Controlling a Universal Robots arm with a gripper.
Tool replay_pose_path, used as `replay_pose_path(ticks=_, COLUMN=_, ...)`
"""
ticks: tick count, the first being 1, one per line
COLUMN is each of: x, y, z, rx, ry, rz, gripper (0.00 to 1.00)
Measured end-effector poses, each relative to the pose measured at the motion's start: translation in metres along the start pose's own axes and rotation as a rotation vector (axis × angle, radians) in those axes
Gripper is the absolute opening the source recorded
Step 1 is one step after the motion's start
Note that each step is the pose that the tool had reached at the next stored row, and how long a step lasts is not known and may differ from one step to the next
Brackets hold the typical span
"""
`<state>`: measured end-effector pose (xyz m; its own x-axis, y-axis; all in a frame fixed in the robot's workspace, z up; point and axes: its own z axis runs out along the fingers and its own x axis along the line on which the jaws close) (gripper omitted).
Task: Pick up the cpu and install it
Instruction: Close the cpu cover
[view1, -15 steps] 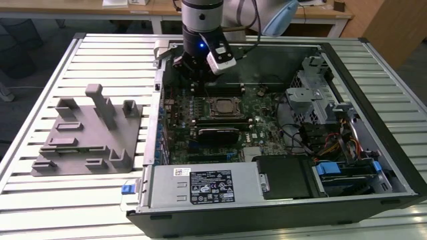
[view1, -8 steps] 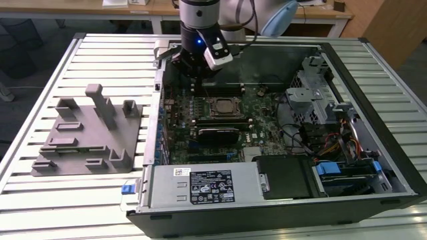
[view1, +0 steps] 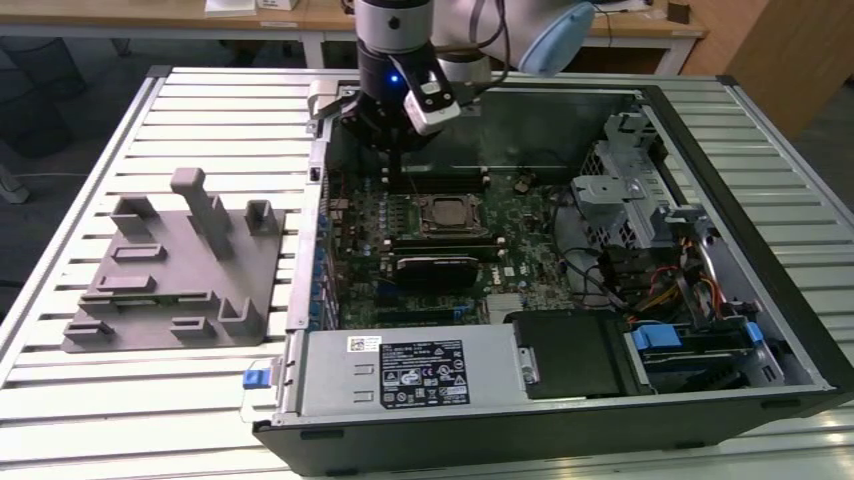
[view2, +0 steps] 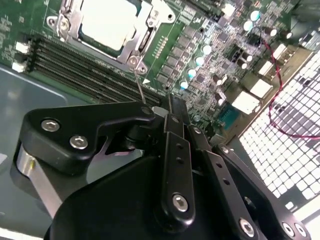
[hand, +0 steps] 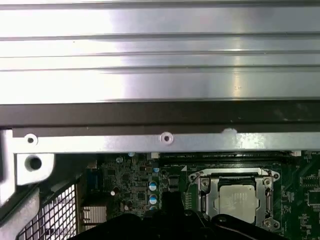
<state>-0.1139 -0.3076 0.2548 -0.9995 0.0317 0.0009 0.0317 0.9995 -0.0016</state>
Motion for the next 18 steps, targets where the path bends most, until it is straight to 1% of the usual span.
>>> replay_pose_path(ticks=3, x=0.0001, y=0.0033, z=0.0002, rx=0.0001, ry=0.0001, rz=-0.007, gripper=0.11)
replay_pose_path(ticks=6, x=-0.0005, y=0.0037, z=0.0002, rx=0.0, ry=-0.0001, rz=-0.012, gripper=0.11)
replay_pose_path(ticks=10, x=-0.0046, y=0.0038, z=0.0002, rx=0.0, ry=-0.0002, rz=-0.016, gripper=0.11)
replay_pose_path(ticks=14, x=-0.0129, y=0.0041, z=0.0002, rx=-0.0002, ry=-0.0001, rz=-0.02, gripper=0.11)
replay_pose_path(ticks=18, x=-0.0245, y=0.0045, z=0.0002, rx=-0.0016, ry=-0.0001, rz=-0.025, gripper=0.11)
